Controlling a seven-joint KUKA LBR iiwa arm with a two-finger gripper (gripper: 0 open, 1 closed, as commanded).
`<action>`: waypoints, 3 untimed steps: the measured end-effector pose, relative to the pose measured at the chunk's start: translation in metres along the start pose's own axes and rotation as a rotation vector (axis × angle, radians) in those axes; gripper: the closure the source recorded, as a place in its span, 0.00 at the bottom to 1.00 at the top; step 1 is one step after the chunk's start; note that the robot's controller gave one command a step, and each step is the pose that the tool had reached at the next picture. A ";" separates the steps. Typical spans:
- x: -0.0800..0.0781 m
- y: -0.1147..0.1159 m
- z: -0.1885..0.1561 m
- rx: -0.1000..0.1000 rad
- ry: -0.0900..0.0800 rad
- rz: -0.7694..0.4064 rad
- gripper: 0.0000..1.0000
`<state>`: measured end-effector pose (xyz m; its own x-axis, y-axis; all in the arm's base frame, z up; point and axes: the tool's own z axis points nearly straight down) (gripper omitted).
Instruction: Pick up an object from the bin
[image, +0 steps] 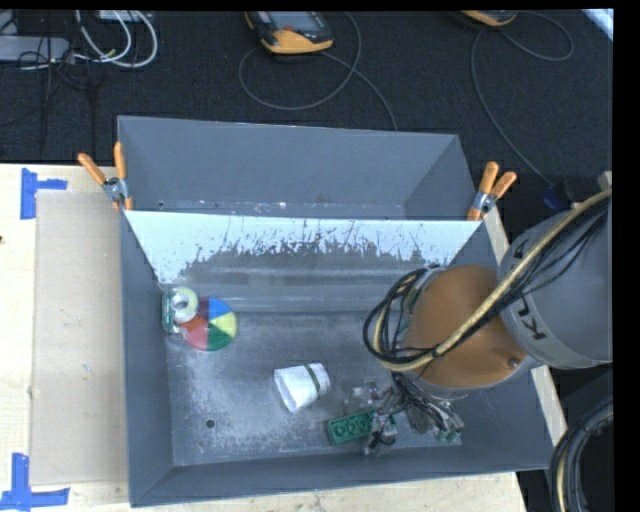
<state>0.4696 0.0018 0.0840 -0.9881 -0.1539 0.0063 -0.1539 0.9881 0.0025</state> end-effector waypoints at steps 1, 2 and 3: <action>0.000 0.000 -0.010 0.000 -0.003 0.000 1.00; 0.001 0.000 -0.020 0.000 0.003 0.000 1.00; 0.001 0.001 -0.038 -0.001 0.004 0.000 1.00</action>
Offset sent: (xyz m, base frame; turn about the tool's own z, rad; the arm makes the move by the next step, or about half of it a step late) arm 0.0000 -0.0001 0.0669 0.0000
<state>0.4685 0.0022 0.1216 -0.9880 -0.1543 0.0101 -0.1543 0.9880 0.0031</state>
